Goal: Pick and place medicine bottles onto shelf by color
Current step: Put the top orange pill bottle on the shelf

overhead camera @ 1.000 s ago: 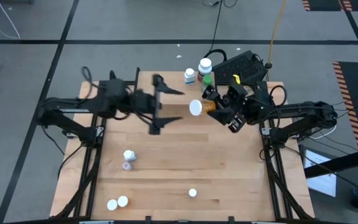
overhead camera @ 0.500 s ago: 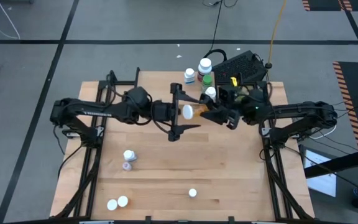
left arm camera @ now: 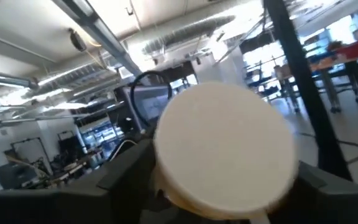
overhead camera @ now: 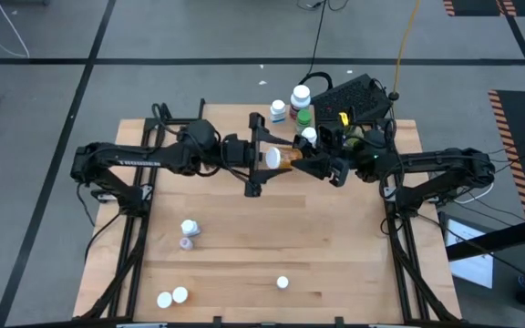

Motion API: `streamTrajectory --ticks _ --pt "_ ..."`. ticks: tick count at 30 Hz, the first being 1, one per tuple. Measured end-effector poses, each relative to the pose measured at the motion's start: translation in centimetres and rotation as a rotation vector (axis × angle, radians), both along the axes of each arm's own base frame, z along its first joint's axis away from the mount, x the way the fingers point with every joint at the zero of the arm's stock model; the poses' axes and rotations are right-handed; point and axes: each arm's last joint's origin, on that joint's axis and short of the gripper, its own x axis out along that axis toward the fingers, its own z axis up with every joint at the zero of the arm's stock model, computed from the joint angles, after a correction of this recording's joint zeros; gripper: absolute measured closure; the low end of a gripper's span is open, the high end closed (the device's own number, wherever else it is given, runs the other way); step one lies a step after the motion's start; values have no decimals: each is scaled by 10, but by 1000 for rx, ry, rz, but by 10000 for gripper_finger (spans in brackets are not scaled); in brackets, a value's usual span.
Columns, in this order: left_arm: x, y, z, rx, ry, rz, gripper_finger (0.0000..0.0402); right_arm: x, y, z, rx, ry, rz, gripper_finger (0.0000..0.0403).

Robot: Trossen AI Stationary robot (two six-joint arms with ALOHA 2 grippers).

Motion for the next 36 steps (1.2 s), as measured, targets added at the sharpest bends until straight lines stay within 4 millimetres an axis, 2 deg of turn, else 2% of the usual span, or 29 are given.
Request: streamTrajectory --ticks 3,6,10,14,19,24,29,34,36 --pt "-4 1 2 -4 23 -37 190 0 0 0 -1 -7 -2 211" --pt "-4 1 1 -9 27 -47 208 0 0 0 7 -2 0 210" --pt "-4 1 0 -19 43 -62 200 1 -1 -2 3 31 -34 199" --pt "-6 2 -1 -38 96 -51 187 3 -3 -6 -72 59 -93 167" --pt "-26 7 -4 -92 311 73 200 -2 -9 -15 -152 231 -175 132" --pt "-41 11 -19 -144 560 197 207 -9 -13 -27 -294 412 -362 120" --pt "-43 8 -34 -189 710 233 194 -11 -12 -24 -433 377 -460 119" --pt "-37 5 -44 -212 762 241 192 -4 -13 -31 -502 396 -471 119" --pt "-33 3 -45 -213 753 229 191 2 -14 -26 -503 383 -469 114"
